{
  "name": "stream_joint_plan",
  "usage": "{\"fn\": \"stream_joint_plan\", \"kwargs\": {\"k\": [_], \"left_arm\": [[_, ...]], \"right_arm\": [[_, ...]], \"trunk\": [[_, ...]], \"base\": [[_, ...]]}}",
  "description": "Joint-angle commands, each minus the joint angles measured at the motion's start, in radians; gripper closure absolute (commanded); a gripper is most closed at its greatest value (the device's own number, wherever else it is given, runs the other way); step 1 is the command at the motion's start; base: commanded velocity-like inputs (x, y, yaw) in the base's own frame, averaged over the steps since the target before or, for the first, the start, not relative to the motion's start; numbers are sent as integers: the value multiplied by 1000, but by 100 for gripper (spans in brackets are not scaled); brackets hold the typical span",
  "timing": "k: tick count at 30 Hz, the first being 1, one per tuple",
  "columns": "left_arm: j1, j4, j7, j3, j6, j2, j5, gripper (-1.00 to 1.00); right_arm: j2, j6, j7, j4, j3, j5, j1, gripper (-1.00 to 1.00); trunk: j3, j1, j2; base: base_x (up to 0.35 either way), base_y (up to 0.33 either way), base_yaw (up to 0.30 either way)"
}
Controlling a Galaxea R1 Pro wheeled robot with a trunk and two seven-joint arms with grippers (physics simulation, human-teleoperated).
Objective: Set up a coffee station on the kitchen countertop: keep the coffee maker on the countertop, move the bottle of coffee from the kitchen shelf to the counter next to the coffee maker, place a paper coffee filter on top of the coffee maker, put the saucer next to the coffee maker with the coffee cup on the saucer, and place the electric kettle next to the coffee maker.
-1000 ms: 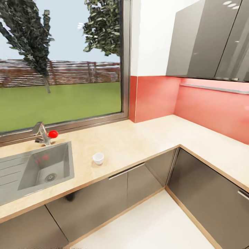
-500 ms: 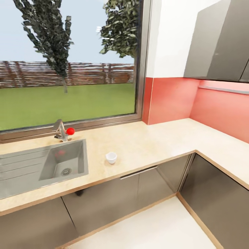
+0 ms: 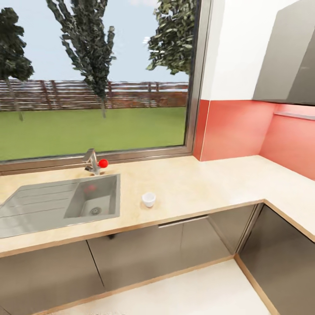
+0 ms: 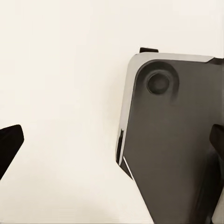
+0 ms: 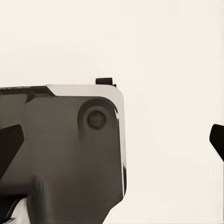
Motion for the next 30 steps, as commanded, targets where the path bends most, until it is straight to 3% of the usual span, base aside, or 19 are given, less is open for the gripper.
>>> {"fn": "stream_joint_plan", "kwargs": {"k": [1, 30], "left_arm": [[-1, 1, 1, 8, -4, 0, -10, -100], [-1, 1, 4, 9, -4, -1, -9, -100]], "right_arm": [[0, -4, 4, 1, 8, -10, -1, -100], [0, -3, 4, 1, 8, -10, -1, -100]], "trunk": [[-2, 1, -2], [15, 1, -2]], "base": [[0, -269, 266], [-2, -271, 266]]}}
